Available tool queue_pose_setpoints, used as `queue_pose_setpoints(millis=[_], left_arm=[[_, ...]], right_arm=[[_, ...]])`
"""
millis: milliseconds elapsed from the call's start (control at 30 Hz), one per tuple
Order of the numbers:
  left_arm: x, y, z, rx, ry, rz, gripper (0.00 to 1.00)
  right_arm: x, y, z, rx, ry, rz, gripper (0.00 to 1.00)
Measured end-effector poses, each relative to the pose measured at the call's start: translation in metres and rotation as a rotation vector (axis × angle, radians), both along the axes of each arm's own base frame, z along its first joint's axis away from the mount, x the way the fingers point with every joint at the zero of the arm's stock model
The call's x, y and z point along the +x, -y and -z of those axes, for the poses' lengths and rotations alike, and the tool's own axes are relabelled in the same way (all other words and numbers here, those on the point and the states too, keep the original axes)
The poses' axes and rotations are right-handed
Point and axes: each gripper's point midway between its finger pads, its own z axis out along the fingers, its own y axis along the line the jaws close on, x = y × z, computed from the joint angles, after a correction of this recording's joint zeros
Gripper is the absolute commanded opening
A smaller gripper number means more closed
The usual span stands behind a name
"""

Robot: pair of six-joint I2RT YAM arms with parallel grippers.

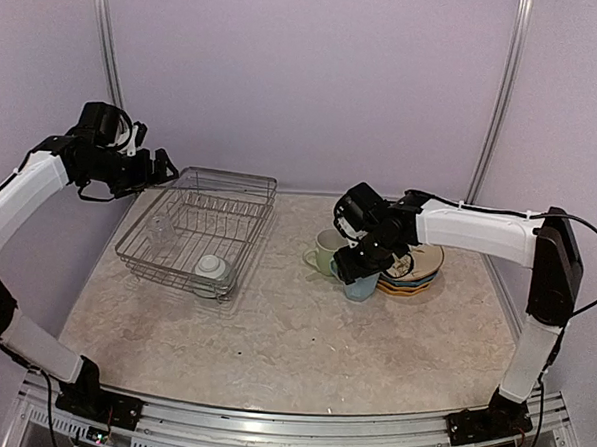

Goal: Unload the mixed dishes from the dish rack
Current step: Place the cup at the center of the board, then grab the cup from the dish rack.

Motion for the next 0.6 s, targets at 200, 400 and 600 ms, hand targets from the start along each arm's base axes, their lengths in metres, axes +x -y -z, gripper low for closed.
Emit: queue_pose_setpoints(millis=[200, 400, 600], left_arm=[[0.021, -0.014, 0.056, 0.079, -0.187, -0.071, 0.99], [0.030, -0.029, 0.102, 0.173, -0.342, -0.135, 0.99], [0.037, -0.041, 0.131, 0.253, -0.436, -0.176, 0.99]], right_arm=[[0.002, 0.001, -0.033, 0.080, 0.092, 0.005, 0.69], [0.000, 0.002, -0.052, 0.146, 0.159, 0.002, 0.72], [-0.003, -0.002, -0.066, 0.222, 0.204, -0.015, 0.74]])
